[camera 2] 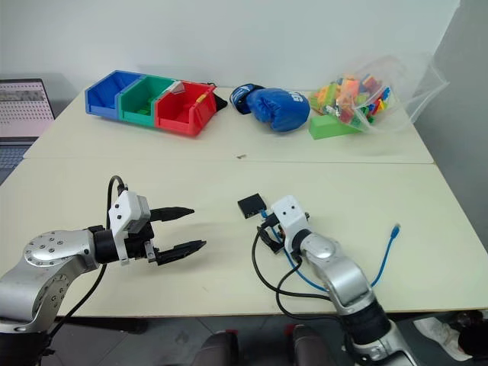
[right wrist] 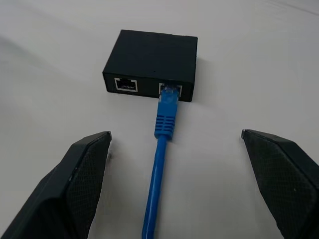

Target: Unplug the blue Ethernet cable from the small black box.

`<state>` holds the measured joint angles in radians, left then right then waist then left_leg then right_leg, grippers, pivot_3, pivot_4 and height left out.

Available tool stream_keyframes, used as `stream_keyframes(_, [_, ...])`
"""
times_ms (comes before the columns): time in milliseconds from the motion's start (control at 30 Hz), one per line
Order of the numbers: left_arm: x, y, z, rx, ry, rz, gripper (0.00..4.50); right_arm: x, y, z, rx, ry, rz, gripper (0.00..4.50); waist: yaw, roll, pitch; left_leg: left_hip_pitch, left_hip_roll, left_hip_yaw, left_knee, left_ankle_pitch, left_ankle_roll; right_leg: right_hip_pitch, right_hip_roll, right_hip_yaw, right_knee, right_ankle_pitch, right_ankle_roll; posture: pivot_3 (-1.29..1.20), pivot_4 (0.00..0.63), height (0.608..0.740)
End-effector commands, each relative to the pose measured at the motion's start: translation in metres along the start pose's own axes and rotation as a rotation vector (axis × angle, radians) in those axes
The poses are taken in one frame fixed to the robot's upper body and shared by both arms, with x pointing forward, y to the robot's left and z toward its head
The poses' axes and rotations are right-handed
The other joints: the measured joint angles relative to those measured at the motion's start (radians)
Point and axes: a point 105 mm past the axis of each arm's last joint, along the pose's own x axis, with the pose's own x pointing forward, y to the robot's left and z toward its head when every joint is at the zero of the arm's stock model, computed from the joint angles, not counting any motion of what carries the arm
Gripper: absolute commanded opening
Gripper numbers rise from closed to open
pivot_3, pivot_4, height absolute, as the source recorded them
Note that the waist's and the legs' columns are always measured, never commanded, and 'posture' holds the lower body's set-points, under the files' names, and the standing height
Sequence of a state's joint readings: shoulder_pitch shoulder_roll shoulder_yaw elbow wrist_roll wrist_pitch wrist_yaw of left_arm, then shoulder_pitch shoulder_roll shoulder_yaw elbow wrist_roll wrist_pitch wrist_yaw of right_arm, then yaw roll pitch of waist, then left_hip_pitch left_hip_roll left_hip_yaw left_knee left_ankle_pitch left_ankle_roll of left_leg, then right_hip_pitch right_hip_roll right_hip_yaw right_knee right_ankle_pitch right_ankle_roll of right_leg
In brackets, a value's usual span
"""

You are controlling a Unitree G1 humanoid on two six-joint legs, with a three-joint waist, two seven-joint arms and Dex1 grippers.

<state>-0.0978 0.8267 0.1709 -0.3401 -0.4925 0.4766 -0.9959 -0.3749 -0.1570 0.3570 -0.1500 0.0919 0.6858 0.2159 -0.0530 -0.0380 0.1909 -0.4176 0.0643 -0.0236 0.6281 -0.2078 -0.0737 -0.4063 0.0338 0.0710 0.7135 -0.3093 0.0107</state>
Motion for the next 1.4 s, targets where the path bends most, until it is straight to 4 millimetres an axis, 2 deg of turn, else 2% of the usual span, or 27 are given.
stream_keyframes(33, [-0.002,0.001,0.009,0.036,-0.024,0.002,4.5,0.008,-0.002,0.01,0.005,-0.04,-0.012,3.92,-0.001,0.0,0.0,0.0,0.0,0.0,0.0,0.0,0.0,0.0,0.0,0.0,0.0,0.0,0.0,0.0,0.15,0.74])
stream_keyframes(133, [-0.001,0.001,0.006,0.03,-0.021,0.006,4.5,0.01,0.002,0.01,0.001,-0.038,0.003,3.23,-0.002,0.0,0.0,0.001,0.0,0.0,0.0,0.0,0.0,0.0,0.0,0.0,0.0,0.0,0.0,0.0,0.15,0.74])
stream_keyframes(200, [-0.001,0.003,0.005,0.026,-0.019,0.015,4.5,0.011,0.004,0.009,-0.006,-0.031,0.01,2.6,-0.002,0.0,0.0,0.0,0.0,0.0,0.0,0.0,0.0,0.0,0.0,0.0,0.0,0.0,0.0,0.0,0.15,0.74])
stream_keyframes(300, [0.0,0.005,0.004,0.024,-0.022,0.019,4.5,0.011,0.004,0.008,-0.012,-0.028,0.012,1.97,-0.002,0.0,0.0,0.0,0.0,0.0,0.0,0.0,0.0,0.0,0.0,0.0,0.0,0.0,0.0,0.0,0.15,0.74])
stream_keyframes(467, [0.001,0.011,0.003,0.005,-0.048,0.049,4.5,0.008,-0.002,0.01,-0.045,-0.028,0.015,0.73,0.001,0.0,0.0,0.0,0.0,0.0,0.0,0.0,0.0,0.0,0.0,0.0,0.0,0.0,0.0,0.0,0.15,0.74])
stream_keyframes(533, [0.003,0.019,0.0,0.006,-0.046,0.077,4.5,0.005,-0.007,0.018,-0.096,-0.051,0.032,0.21,0.001,0.0,0.0,0.0,0.0,0.0,0.0,0.0,0.0,0.0,0.0,0.0,0.0,0.0,0.0,0.0,0.15,0.74])
stream_keyframes(600, [0.004,0.024,-0.002,0.01,-0.045,0.097,4.5,0.001,-0.008,0.024,-0.142,-0.074,0.06,0.15,0.003,0.0,0.0,0.0,0.0,0.0,0.0,0.0,0.0,0.0,0.0,0.0,0.0,0.0,0.0,0.0,0.15,0.74])
stream_keyframes(733, [0.009,0.029,0.004,-0.059,-0.091,0.091,4.5,-0.013,-0.008,0.05,-0.336,-0.165,0.175,0.14,0.003,0.0,0.0,0.0,0.0,0.0,0.0,0.0,0.0,0.0,0.0,-0.001,0.0,0.0,0.0,0.0,0.15,0.74])
stream_keyframes(800, [0.01,0.025,0.009,-0.16,-0.129,0.038,4.5,-0.024,-0.003,0.065,-0.534,-0.249,0.244,0.14,0.002,0.0,0.0,0.0,0.0,0.0,0.0,0.0,0.0,0.0,0.0,-0.002,0.0,0.0,0.0,0.0,0.15,0.74])
stream_keyframes(900, [0.01,0.018,0.022,-0.288,-0.178,-0.062,4.5,-0.041,0.006,0.076,-0.822,-0.356,0.342,0.14,0.001,0.001,0.001,0.0,0.0,0.0,0.0,0.0,0.0,0.0,0.0,-0.003,0.0,0.0,0.001,0.0,0.15,0.74])
stream_keyframes(1067, [0.011,0.008,0.036,-0.389,-0.219,-0.173,4.5,-0.052,0.012,0.088,-1.052,-0.462,0.417,0.13,-0.003,0.0,0.001,0.0,0.0,0.0,0.0,0.0,0.0,0.0,0.001,-0.003,0.0,0.0,0.0,0.0,0.15,0.74])
stream_keyframes(1267, [0.017,-0.006,0.041,-0.436,-0.223,-0.244,4.5,-0.055,0.015,0.095,-1.135,-0.516,0.439,0.13,0.0,0.0,0.001,0.001,0.0,-0.001,0.001,0.0,0.0,0.001,0.0,-0.003,0.001,0.001,-0.002,0.0,0.15,0.74])
stream_keyframes(1400, [0.019,-0.008,0.04,-0.452,-0.223,-0.244,4.5,-0.056,0.016,0.096,-1.152,-0.534,0.445,0.13,0.002,0.0,0.001,0.001,0.0,-0.001,0.001,0.0,0.0,0.001,0.0,-0.002,0.001,0.002,-0.003,0.0,0.15,0.74])
